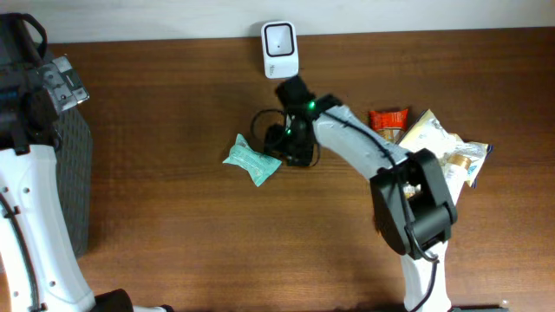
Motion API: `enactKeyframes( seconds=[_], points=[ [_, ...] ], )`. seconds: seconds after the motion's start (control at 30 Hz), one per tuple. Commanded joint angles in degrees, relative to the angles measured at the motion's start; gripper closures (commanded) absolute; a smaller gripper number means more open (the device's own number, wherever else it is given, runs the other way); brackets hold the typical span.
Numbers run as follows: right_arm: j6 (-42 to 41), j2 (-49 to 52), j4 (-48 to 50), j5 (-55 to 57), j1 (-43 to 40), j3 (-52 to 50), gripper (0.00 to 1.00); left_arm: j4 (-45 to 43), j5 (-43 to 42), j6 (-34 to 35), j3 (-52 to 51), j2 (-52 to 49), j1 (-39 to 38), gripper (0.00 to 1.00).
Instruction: Scan the item barcode
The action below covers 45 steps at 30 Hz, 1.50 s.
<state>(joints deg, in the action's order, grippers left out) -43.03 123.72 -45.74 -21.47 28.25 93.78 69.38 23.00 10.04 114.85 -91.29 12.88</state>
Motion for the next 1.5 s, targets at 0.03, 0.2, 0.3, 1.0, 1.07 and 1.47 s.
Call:
enactKeyframes(
  seconds=[0.03, 0.2, 0.3, 1.0, 1.07, 1.47],
  points=[
    [-5.7, -0.4, 16.1, -2.5, 1.4, -10.5, 0.32, 0.0, 0.8, -0.5, 0.0, 0.3, 0.0, 0.01],
    [-6.7, -0.4, 24.0, -3.4, 2.2, -14.5, 0.37, 0.0, 0.8, -0.5, -0.1, 0.3, 0.0, 0.01],
    [0.7, -0.4, 30.5, -4.5, 2.1, -14.5, 0.54, 0.0, 0.8, -0.5, -0.1, 0.3, 0.0, 0.01],
    [24.6, 6.9, 38.8, -18.8, -1.0, -11.1, 0.22, 0.0, 0.8, -0.5, -0.1, 0.3, 0.0, 0.01],
    [22.0, 8.1, 40.0, -18.8, -0.6, -11.1, 0.25, 0.0, 0.8, -0.5, -0.1, 0.3, 0.0, 0.01],
    [15.5, 9.7, 42.1, -22.1, -0.8, -10.9, 0.96, 0.0, 0.8, -0.5, 0.0, 0.3, 0.0, 0.01]
  ],
)
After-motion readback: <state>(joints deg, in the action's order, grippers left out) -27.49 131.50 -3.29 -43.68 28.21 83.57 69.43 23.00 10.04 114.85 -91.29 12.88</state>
